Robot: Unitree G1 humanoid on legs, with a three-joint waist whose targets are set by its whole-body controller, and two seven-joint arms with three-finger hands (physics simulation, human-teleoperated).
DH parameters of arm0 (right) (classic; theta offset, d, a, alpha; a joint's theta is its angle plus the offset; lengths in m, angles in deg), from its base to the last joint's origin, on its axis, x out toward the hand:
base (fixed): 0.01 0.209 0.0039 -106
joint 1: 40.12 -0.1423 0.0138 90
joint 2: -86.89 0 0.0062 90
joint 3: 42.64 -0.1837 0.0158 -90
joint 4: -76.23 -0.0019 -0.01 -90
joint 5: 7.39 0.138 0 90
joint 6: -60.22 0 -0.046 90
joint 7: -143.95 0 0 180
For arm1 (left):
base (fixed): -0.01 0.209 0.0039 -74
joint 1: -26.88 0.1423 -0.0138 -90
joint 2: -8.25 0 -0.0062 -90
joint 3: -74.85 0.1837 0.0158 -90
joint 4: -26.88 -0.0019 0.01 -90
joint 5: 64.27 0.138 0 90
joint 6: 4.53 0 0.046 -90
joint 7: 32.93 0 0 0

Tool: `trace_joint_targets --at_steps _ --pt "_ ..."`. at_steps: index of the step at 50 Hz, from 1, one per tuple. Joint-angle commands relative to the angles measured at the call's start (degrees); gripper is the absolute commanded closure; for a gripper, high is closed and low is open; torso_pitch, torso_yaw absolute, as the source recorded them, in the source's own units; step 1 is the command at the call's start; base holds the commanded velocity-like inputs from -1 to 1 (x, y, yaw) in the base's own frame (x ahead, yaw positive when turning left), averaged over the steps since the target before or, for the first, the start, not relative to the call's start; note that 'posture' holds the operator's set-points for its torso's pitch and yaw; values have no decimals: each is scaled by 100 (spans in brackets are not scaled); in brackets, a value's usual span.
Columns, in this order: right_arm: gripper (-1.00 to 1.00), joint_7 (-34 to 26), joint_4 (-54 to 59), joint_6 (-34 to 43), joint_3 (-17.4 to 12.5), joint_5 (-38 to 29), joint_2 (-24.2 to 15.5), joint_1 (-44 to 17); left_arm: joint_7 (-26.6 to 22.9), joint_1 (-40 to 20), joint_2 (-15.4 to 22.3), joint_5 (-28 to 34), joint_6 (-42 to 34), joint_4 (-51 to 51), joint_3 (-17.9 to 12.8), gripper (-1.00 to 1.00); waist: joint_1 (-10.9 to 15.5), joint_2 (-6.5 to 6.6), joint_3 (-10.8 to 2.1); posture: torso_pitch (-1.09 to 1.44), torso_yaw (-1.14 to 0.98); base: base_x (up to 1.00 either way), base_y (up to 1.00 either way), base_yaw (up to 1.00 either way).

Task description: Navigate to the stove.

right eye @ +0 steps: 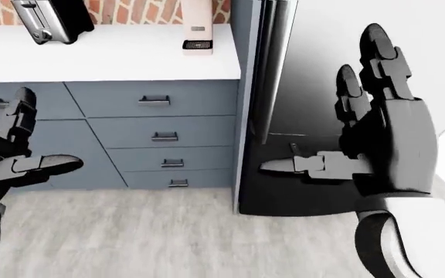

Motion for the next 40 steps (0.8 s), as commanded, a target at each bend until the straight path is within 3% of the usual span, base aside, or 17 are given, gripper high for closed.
trace_joint_targets --at_steps 1,2,6,15,21,22,25,31,36,40 --pt "-100 478 -70 -495 14 634 -214 -13 170 -127 141 -310 70 181 -133 -100 8 -8 -39 0 0 0 0 0" --pt "-100 578 -70 -629 -16 988 -182 -54 213 -85 178 -394 85 210 -168 -100 2 -18 -24 0 0 0 0 0" --pt "-100 619 -70 -775 35 918 -396 72 296 17 236 -454 209 187 -122 -100 -15 -58 18 0 0 0 0 0" --pt "-100 359 -70 -968 182 603 -276 234 328 87 281 -472 299 157 -38 -100 -6 -77 33 0 0 0 0 0" --pt "-100 253 -70 -986 150 485 -166 261 309 67 273 -432 328 98 -4 -100 -7 -69 6 0 0 0 0 0" --pt "-100 257 -70 -941 170 425 -244 270 294 64 267 -461 326 118 -10 -100 -29 -37 -115 0 0 0 5 0" --pt "-100 145 -70 -926 209 271 -98 323 377 18 305 -643 234 122 -119 -100 -45 -26 -72 0 0 0 6 0" --pt "-100 36 -70 -882 232 133 48 342 343 102 331 -539 335 112 -49 -100 -71 32 -72 0 0 0 6 0" --pt "-100 -89 -70 -848 286 -68 150 375 315 85 297 -499 318 99 -32 -100 -69 -70 -38 0 0 0 6 0" --pt "-100 -115 -70 -790 264 -66 212 349 288 89 282 -476 332 79 -30 -100 -83 -37 -59 0 0 0 6 0"
